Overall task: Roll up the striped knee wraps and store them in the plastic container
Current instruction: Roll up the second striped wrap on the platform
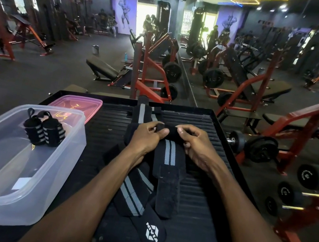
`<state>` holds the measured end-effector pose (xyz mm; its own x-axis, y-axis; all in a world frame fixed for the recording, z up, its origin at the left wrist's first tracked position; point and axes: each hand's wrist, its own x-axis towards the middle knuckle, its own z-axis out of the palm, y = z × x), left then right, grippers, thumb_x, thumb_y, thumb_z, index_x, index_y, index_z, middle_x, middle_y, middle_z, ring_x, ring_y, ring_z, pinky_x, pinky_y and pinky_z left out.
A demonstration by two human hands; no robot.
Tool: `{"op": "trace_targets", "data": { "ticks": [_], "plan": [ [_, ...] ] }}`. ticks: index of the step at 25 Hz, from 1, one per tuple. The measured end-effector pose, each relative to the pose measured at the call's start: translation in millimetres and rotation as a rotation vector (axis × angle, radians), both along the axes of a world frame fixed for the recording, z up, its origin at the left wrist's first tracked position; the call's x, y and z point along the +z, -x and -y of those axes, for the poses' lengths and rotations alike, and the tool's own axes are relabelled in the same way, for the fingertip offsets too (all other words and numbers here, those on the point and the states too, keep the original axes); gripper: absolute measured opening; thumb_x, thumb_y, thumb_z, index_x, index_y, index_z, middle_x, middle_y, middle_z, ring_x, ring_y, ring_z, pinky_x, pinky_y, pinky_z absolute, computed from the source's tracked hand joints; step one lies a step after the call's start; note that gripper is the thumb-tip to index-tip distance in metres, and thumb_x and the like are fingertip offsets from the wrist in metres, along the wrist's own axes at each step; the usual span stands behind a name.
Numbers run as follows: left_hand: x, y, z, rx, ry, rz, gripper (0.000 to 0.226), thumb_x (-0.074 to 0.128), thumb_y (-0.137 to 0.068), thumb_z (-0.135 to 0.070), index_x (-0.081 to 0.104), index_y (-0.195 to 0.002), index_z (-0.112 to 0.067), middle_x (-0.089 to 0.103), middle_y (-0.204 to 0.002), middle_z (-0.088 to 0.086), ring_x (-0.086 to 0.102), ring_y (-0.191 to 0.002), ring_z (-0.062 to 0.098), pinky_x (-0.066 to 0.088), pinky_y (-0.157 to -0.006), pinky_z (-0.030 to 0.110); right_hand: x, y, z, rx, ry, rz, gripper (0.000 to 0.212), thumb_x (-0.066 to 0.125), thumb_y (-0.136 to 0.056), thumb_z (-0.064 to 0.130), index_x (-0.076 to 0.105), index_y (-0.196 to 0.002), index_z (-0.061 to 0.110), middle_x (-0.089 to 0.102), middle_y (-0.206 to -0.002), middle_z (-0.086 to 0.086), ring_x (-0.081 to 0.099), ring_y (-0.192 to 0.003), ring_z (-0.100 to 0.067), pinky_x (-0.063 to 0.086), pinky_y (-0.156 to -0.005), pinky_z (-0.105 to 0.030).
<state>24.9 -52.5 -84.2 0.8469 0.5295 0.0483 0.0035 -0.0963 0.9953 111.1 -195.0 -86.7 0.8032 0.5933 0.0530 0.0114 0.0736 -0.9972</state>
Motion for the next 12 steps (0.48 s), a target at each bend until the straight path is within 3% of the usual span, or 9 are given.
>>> {"op": "trace_targets", "data": {
  "ticks": [2, 5, 7, 9, 12],
  "plan": [
    [0.1, 0.6, 1.3, -0.030, -0.019, 0.023, 0.022, 0.072, -0.087, -0.004, 0.073, -0.097, -0.024, 0.074, -0.097, -0.003, 0.069, -0.093, 0.008, 0.052, -0.078, 0.017, -1.2, -1.8, 1.3, 0.000, 0.049, 0.011, 0.006, 0.065, -0.096, 0.014, 0.071, -0.096, 0.013, 0.071, -0.077, 0.005, 0.066, -0.067, -0.005, 0.055, -0.065, -0.025],
    [0.7, 2.1, 2.4, -0.074, 0.022, 0.004, 0.029, 0.076, -0.083, -0.002, 0.073, -0.106, -0.021, 0.074, -0.099, 0.004, 0.071, -0.092, 0.014, 0.056, -0.076, 0.022, -3.4, -5.5, 6.2, -0.085, 0.104, 0.213, 0.017, 0.073, -0.088, 0.005, 0.073, -0.097, 0.019, 0.072, -0.098, -0.003, 0.068, -0.092, -0.015, 0.057, -0.087, -0.031],
    [3.3, 3.5, 5.4, -0.111, 0.101, -0.071, 0.025, 0.077, -0.085, -0.023, 0.071, -0.109, -0.018, 0.075, -0.100, 0.007, 0.074, -0.089, 0.019, 0.060, -0.072, 0.033, -1.1, -3.6, 7.8, -0.102, 0.061, 0.254, 0.025, 0.073, -0.084, -0.002, 0.073, -0.100, 0.017, 0.072, -0.101, 0.001, 0.068, -0.092, -0.007, 0.056, -0.084, -0.023],
    [2.9, 2.8, 6.8, -0.137, 0.158, -0.099, 0.026, 0.072, -0.090, -0.033, 0.071, -0.107, -0.014, 0.077, -0.100, 0.010, 0.075, -0.090, 0.024, 0.062, -0.078, 0.044, 2.2, -1.4, 8.3, -0.089, 0.027, 0.288, 0.030, 0.074, -0.081, -0.008, 0.073, -0.103, 0.012, 0.073, -0.103, 0.001, 0.069, -0.092, -0.003, 0.056, -0.082, -0.020],
    [3.6, 2.3, 5.9, -0.104, 0.176, -0.043, 0.016, 0.068, -0.093, -0.016, 0.072, -0.108, -0.011, 0.076, -0.104, 0.012, 0.074, -0.093, 0.024, 0.060, -0.085, 0.041, 4.1, -3.6, 9.1, -0.031, -0.033, 0.154, 0.032, 0.075, -0.079, -0.009, 0.072, -0.108, 0.005, 0.073, -0.106, -0.008, 0.071, -0.095, -0.015, 0.059, -0.081, -0.027]
  ]
}}
